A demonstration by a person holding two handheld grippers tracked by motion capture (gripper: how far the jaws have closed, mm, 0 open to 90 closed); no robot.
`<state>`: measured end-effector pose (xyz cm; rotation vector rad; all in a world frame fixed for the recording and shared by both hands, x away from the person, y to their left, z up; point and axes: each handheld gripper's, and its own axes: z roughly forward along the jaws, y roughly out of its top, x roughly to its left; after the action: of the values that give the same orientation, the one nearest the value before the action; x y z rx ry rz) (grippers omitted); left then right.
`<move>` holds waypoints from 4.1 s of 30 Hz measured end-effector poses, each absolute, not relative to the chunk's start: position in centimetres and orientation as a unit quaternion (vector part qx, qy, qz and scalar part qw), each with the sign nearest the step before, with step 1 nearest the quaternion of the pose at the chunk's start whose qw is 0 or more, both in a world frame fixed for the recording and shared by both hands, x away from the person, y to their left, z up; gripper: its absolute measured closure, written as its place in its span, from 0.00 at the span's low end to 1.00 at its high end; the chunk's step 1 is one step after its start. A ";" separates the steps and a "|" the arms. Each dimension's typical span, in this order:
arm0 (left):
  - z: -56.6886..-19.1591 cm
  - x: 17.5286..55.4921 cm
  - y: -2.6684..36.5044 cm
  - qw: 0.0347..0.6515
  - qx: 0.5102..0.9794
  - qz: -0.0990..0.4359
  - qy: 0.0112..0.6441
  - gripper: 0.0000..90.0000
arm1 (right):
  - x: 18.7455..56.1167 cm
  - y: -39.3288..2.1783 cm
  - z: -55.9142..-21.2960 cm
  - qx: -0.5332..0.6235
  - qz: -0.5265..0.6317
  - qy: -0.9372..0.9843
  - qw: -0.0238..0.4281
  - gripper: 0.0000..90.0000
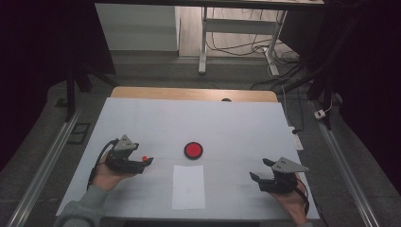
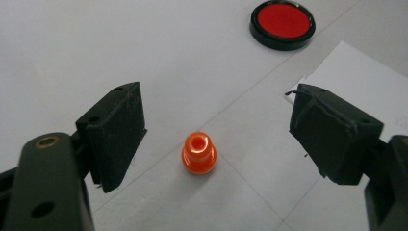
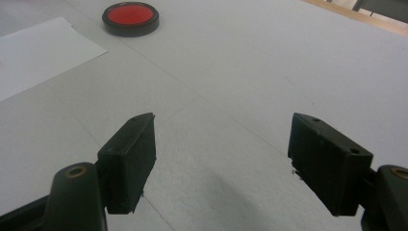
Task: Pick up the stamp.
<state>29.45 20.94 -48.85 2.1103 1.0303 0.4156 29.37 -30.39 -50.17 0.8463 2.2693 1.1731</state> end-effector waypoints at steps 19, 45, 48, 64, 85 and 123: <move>-51.2 30.7 20.9 0.330 0.837 0.154 0.410 0.35 | 29.4 -30.2 -50.5 0.309 0.417 0.826 0.221 0.27; -52.4 31.1 20.9 0.324 0.849 0.135 0.395 0.68 | 29.4 -30.3 -50.6 0.309 0.412 0.827 0.224 0.28; -52.4 31.2 20.9 0.323 0.849 0.135 0.395 0.73 | 29.4 -30.3 -50.6 0.311 0.411 0.827 0.223 0.28; -52.1 31.0 21.2 0.333 0.844 0.144 0.396 0.80 | 29.4 -30.4 -50.6 0.314 0.411 0.826 0.225 0.28; -49.3 30.0 21.3 0.417 0.814 0.139 0.380 0.80 | 29.4 -29.9 -50.6 0.306 0.415 0.826 0.227 0.29; -45.8 30.0 16.4 0.470 0.824 0.100 0.302 0.80 | 29.6 -29.4 -50.4 0.309 0.432 0.817 0.226 0.30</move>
<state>30.02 16.38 -45.82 2.0190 0.7398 0.2440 29.63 -29.43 -50.39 0.8524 2.2522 1.1907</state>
